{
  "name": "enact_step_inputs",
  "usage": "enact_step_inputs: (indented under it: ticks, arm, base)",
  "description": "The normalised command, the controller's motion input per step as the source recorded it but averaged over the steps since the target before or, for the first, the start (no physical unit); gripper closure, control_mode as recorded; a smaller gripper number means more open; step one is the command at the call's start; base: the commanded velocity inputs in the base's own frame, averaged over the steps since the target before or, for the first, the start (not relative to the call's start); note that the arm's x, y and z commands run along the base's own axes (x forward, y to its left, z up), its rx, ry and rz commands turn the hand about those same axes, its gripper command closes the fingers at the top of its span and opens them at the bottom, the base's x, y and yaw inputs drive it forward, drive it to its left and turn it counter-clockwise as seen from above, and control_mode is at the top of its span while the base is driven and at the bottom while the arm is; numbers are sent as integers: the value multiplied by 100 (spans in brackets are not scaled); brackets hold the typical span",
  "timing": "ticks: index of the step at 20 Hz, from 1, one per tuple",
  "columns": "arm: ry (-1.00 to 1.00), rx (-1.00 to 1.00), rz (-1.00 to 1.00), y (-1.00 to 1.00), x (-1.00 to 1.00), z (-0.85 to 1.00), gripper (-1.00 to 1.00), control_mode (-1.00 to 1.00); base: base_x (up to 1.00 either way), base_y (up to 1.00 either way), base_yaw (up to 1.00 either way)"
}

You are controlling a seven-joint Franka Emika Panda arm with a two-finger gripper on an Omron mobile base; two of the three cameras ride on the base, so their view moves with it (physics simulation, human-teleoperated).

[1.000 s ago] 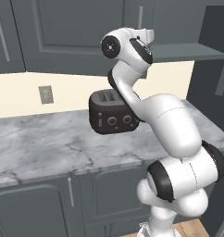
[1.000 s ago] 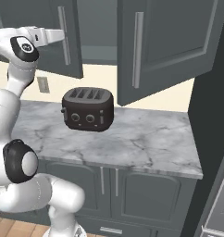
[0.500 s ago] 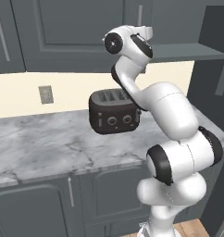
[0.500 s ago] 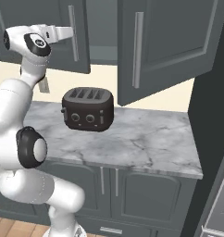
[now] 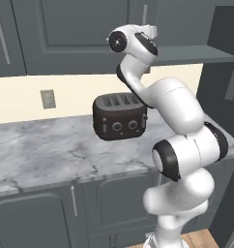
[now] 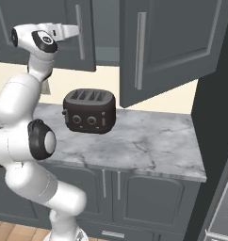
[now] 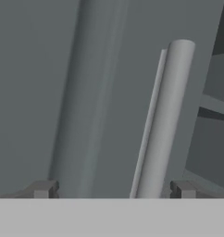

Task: Close all open cabinet doors.

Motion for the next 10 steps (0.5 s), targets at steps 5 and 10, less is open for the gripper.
enact_step_inputs:
  ticks: [5, 10]
  arm:
    - [1, 0, 0, -2, 38, 0, -100, -100]
    - [2, 0, 0, -3, 59, 0, -100, -100]
  base:
    - [0, 0, 0]
    - [0, 0, 0]
